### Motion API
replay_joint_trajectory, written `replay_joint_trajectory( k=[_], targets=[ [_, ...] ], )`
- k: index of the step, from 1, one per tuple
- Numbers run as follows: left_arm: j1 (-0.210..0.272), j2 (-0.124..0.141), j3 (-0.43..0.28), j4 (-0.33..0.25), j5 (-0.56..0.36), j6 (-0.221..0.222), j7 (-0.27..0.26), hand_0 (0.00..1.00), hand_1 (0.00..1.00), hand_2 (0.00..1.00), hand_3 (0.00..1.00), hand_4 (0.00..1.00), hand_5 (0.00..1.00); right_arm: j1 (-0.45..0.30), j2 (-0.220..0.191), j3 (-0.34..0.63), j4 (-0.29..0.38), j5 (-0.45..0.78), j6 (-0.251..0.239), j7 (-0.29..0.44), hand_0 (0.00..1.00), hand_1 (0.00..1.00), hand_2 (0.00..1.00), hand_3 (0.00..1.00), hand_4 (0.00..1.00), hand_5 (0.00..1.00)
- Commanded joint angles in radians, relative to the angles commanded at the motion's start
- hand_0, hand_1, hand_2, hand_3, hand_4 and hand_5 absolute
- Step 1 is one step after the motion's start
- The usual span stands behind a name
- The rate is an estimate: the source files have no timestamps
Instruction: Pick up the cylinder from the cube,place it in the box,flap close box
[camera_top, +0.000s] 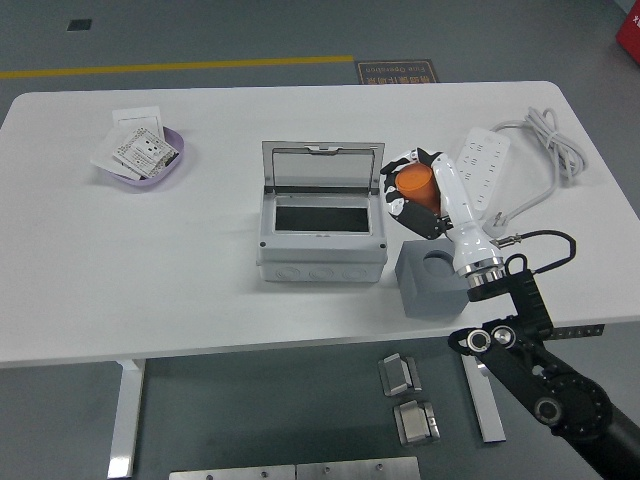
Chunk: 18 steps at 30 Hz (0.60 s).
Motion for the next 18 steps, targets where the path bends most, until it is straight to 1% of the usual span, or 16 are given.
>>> replay_joint_trajectory(
  k=[4, 8, 12, 18],
  targets=[
    [0.003, 0.007, -0.037, 0.000, 0.024, 0.008, 0.034, 0.633, 0.612, 0.572, 0.595, 0.670, 0.289, 0.076, 0.020, -0.074, -0.032, -0.064, 0.001, -0.046, 0.002, 0.079, 0.268, 0.234, 0.002, 0.002],
    [0.006, 0.012, -0.054, 0.000, 0.034, 0.014, 0.052, 0.633, 0.613, 0.571, 0.595, 0.669, 0.290, 0.150, 0.049, -0.144, -0.087, -0.102, 0.002, -0.076, 0.002, 0.074, 0.268, 0.230, 0.002, 0.002],
    [0.007, 0.014, -0.060, 0.000, 0.037, 0.015, 0.061, 0.633, 0.613, 0.571, 0.595, 0.670, 0.289, 0.225, 0.088, -0.215, -0.170, -0.115, 0.004, -0.099, 0.002, 0.074, 0.272, 0.237, 0.002, 0.002],
    [0.003, 0.017, -0.061, 0.000, 0.040, 0.017, 0.063, 0.633, 0.613, 0.571, 0.594, 0.670, 0.291, 0.305, 0.139, -0.294, -0.299, -0.111, 0.007, -0.119, 0.002, 0.074, 0.270, 0.233, 0.002, 0.004]
  ],
)
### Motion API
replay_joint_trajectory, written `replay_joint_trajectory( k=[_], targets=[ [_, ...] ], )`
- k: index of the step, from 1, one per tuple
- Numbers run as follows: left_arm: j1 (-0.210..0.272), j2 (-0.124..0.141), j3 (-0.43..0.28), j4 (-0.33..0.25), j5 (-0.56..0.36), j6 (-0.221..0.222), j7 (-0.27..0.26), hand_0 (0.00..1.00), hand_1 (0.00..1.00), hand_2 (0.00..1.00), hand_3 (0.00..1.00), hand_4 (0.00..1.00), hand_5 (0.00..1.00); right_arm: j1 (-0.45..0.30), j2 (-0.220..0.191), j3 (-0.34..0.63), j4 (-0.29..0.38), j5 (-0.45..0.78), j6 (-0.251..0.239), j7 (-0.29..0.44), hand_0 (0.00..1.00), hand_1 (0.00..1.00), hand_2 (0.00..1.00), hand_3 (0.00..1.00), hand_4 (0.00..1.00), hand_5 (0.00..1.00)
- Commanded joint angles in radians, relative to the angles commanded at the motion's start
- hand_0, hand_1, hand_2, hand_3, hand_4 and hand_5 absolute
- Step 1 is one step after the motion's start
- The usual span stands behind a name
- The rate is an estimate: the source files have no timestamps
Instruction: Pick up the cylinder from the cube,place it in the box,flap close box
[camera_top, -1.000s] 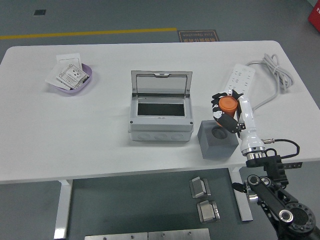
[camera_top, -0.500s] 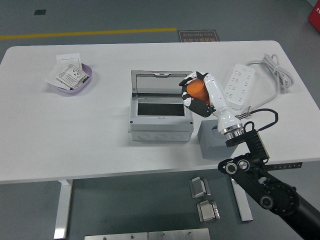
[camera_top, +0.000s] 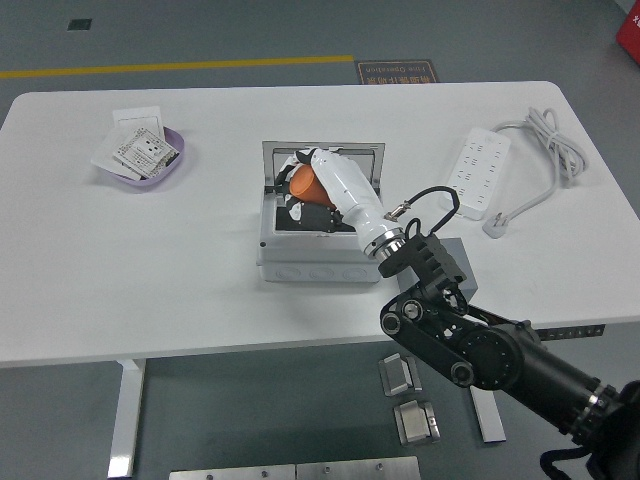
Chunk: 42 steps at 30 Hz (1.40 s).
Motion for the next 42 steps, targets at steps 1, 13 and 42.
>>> replay_joint_trajectory(
  k=[1, 13, 42],
  targets=[
    [-0.001, 0.001, -0.001, 0.000, 0.001, 0.000, 0.000, 0.633, 0.613, 0.571, 0.594, 0.670, 0.291, 0.009, 0.006, -0.007, -0.018, -0.003, 0.001, -0.002, 0.002, 0.074, 0.270, 0.233, 0.002, 0.004],
    [-0.009, 0.003, -0.003, 0.000, 0.009, -0.001, 0.001, 0.633, 0.613, 0.571, 0.595, 0.670, 0.290, 0.092, 0.017, -0.084, -0.177, -0.010, 0.011, -0.009, 0.002, 0.073, 0.270, 0.238, 0.002, 0.002],
    [-0.020, 0.005, -0.001, 0.000, 0.017, -0.005, -0.005, 0.632, 0.613, 0.570, 0.593, 0.670, 0.288, 0.169, 0.016, -0.190, -0.260, -0.001, 0.043, 0.000, 0.002, 0.074, 0.279, 0.257, 0.002, 0.014]
  ],
)
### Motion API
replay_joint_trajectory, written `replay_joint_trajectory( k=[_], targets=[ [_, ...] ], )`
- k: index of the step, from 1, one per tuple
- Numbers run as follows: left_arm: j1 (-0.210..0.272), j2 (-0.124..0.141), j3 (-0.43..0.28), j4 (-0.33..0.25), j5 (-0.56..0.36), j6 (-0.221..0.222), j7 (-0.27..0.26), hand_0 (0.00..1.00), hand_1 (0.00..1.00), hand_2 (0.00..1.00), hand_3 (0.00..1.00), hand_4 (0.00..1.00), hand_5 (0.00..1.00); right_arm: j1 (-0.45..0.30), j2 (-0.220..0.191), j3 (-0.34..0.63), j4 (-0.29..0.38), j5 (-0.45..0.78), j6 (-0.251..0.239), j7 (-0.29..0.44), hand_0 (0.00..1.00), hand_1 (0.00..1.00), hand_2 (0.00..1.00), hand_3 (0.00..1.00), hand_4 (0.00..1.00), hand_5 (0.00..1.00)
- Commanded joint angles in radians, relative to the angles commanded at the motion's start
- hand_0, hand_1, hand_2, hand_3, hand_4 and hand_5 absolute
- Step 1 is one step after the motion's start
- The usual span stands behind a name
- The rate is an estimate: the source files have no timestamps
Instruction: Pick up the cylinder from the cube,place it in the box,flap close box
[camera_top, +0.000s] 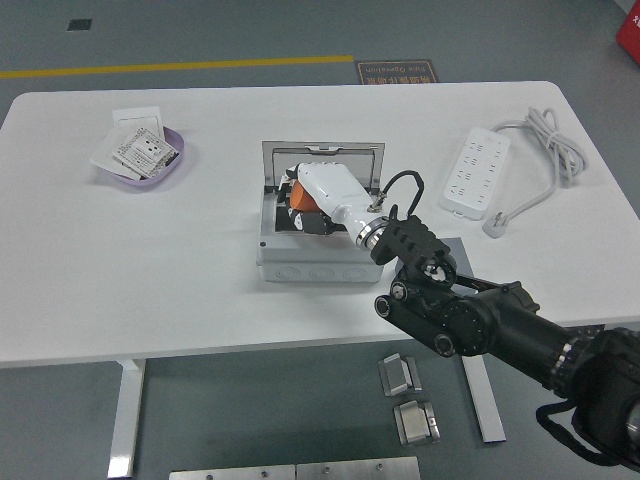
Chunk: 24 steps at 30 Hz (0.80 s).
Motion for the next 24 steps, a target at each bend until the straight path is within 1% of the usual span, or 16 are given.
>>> replay_joint_trajectory(
  k=[5, 6, 11, 12, 17, 18, 23, 24],
  targets=[
    [-0.002, 0.000, 0.001, 0.000, -0.001, 0.000, -0.002, 0.632, 0.613, 0.570, 0.593, 0.670, 0.288, 0.005, -0.007, 0.014, -0.014, -0.009, 0.026, 0.024, 0.002, 0.074, 0.279, 0.257, 0.002, 0.014],
    [-0.002, 0.000, 0.001, 0.000, -0.001, 0.000, -0.002, 0.633, 0.614, 0.570, 0.593, 0.669, 0.288, 0.007, -0.009, 0.019, -0.016, -0.013, 0.033, 0.029, 0.002, 0.074, 0.287, 0.273, 0.019, 0.018],
    [-0.003, 0.000, 0.001, 0.000, -0.001, -0.001, -0.003, 0.633, 0.614, 0.570, 0.593, 0.669, 0.288, 0.012, -0.016, 0.035, -0.020, -0.029, 0.065, 0.040, 0.002, 0.074, 0.287, 0.273, 0.019, 0.018],
    [-0.003, 0.000, 0.001, 0.000, -0.001, -0.001, -0.003, 0.632, 0.614, 0.571, 0.593, 0.669, 0.288, 0.012, -0.017, 0.037, -0.019, -0.032, 0.072, 0.041, 0.002, 0.094, 0.343, 0.408, 0.254, 0.069],
    [-0.005, 0.000, 0.002, 0.000, -0.001, -0.001, -0.003, 0.632, 0.614, 0.571, 0.593, 0.669, 0.288, 0.011, -0.021, 0.043, -0.018, -0.040, 0.111, 0.045, 0.002, 0.094, 0.343, 0.408, 0.254, 0.069],
    [-0.006, 0.000, 0.002, 0.000, -0.001, -0.001, -0.003, 0.632, 0.614, 0.570, 0.593, 0.669, 0.289, 0.010, -0.022, 0.042, -0.018, -0.041, 0.116, 0.045, 0.002, 0.144, 0.495, 0.638, 0.672, 0.114],
    [-0.006, 0.000, 0.002, 0.000, 0.000, -0.001, -0.004, 0.632, 0.614, 0.570, 0.593, 0.669, 0.289, 0.008, -0.024, 0.036, -0.024, -0.040, 0.135, 0.052, 0.002, 0.144, 0.495, 0.638, 0.672, 0.114],
    [-0.006, 0.000, 0.003, 0.000, 0.000, -0.001, -0.004, 0.632, 0.614, 0.570, 0.593, 0.669, 0.289, 0.008, -0.025, 0.035, -0.024, -0.039, 0.137, 0.054, 0.101, 0.263, 0.555, 0.646, 0.813, 0.231]
  ],
)
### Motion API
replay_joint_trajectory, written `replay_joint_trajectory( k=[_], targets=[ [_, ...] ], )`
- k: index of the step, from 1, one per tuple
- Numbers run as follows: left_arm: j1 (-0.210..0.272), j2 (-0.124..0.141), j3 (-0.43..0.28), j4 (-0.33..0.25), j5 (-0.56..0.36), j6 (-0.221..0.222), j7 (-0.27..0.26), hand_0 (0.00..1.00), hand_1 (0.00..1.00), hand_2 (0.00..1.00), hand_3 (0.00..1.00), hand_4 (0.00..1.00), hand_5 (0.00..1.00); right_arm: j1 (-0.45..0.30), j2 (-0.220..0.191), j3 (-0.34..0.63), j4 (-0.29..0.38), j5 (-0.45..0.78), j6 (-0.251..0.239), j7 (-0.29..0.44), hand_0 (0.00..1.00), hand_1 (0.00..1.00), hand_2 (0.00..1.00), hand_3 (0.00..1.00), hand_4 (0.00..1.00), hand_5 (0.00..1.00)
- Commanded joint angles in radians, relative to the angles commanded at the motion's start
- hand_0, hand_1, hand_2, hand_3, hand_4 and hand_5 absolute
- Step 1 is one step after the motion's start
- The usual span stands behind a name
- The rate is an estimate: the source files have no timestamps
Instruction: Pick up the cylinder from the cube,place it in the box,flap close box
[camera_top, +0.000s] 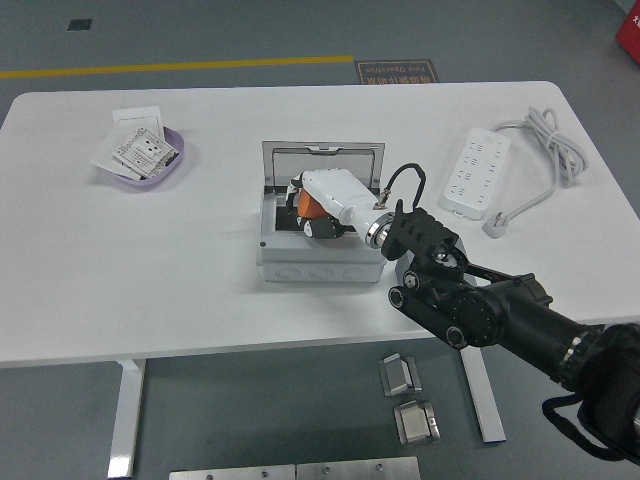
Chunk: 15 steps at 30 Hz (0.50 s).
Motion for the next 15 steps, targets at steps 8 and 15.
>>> replay_joint_trajectory(
  k=[8, 15],
  targets=[
    [-0.001, 0.000, 0.002, 0.000, 0.001, -0.002, -0.001, 0.632, 0.614, 0.570, 0.593, 0.669, 0.290, -0.001, -0.002, 0.004, 0.005, -0.006, 0.003, 0.009, 0.184, 0.376, 0.581, 0.697, 0.947, 0.366],
    [-0.005, -0.002, 0.006, 0.000, 0.001, -0.004, -0.003, 0.632, 0.614, 0.570, 0.593, 0.669, 0.289, 0.001, -0.007, 0.014, 0.007, -0.011, 0.007, 0.017, 0.231, 0.417, 0.591, 0.709, 0.967, 0.389]
  ],
)
